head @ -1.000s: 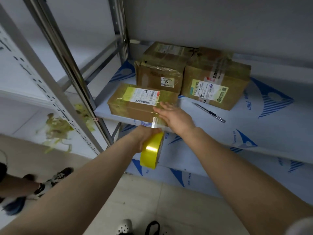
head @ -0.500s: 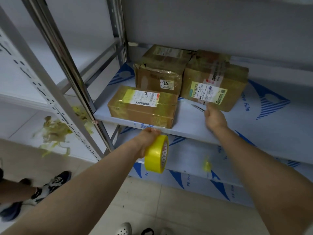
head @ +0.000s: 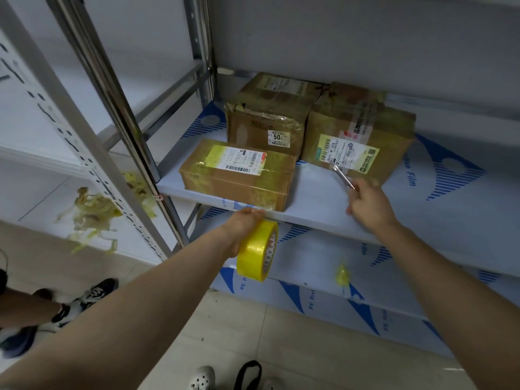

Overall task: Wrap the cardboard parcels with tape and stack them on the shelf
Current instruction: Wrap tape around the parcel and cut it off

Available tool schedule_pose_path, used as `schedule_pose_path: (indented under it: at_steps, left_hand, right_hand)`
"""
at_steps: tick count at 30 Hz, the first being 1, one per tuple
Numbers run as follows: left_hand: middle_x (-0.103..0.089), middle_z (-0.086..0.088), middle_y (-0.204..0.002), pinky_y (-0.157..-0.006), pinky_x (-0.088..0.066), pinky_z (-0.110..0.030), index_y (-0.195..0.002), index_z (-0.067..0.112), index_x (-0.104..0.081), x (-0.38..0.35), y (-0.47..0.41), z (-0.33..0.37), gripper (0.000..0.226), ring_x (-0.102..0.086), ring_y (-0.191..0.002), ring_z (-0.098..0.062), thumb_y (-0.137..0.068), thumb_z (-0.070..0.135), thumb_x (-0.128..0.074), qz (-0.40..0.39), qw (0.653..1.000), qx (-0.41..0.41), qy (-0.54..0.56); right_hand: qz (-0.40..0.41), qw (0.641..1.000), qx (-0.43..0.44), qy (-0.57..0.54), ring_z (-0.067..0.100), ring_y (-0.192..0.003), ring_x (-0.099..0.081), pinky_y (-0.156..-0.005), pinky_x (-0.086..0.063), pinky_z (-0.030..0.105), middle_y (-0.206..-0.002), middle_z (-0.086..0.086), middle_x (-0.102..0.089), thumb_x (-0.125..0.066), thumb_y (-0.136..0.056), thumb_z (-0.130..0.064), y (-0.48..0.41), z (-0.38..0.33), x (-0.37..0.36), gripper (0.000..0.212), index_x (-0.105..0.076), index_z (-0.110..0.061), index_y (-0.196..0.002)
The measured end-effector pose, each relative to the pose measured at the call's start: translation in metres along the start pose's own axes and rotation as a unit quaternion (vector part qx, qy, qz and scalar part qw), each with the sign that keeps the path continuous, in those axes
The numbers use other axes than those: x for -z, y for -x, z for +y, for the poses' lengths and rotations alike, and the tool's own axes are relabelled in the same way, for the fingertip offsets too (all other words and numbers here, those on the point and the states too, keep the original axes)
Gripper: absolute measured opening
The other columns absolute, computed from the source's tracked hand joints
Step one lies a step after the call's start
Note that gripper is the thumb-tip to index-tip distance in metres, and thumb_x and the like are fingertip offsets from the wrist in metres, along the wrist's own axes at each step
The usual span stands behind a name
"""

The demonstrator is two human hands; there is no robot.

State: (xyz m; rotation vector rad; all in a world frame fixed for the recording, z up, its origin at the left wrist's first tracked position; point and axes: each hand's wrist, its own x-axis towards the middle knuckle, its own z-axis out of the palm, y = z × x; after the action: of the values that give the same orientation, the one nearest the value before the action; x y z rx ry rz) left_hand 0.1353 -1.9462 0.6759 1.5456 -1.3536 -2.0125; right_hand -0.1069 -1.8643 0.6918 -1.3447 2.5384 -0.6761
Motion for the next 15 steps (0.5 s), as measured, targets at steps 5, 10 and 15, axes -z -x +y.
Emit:
schedule_pose_path:
  at_steps: [5,10,15]
  left_hand:
    - [-0.058,-0.013,-0.101,-0.093,-0.048,-0.046,-0.11,0.017,-0.051,0.002,-0.002,-0.001,0.018,-0.058,-0.098,-0.032,-0.098,0.031,-0.05,0.011,1.0,-0.007,-0.015]
    - [-0.057,-0.019,-0.119,-0.099,-0.045,-0.051,-0.123,0.013,-0.051,0.0,-0.001,0.0,0.032,-0.055,-0.112,-0.037,-0.098,0.033,-0.049,0.013,0.999,-0.003,-0.037]
    - [-0.058,-0.021,-0.119,-0.095,-0.048,-0.049,-0.118,0.014,-0.052,-0.002,-0.001,0.005,0.026,-0.057,-0.109,-0.038,-0.098,0.031,-0.049,0.018,0.999,0.009,-0.026]
  right_hand:
    - [-0.043,0.991,0.119,-0.033,0.017,-0.082,-0.058,-0.064,-0.039,0.028,-0.078,-0.01,-0.063,-0.046,-0.097,-0.041,0.037,-0.044,0.016,0.023,-0.065,-0.029,-0.102]
    - [-0.055,0.963,0.192,0.179,0.021,-0.097,-0.059,-0.063,-0.032,0.028,-0.097,-0.002,-0.066,-0.036,-0.1,-0.043,0.044,-0.082,0.008,0.032,-0.064,-0.027,-0.106]
    - [-0.054,0.925,0.225,0.303,0.023,-0.096,-0.061,-0.053,-0.024,0.024,-0.094,-0.002,-0.064,-0.041,-0.101,-0.028,0.039,-0.103,-0.008,0.021,-0.062,-0.023,-0.106]
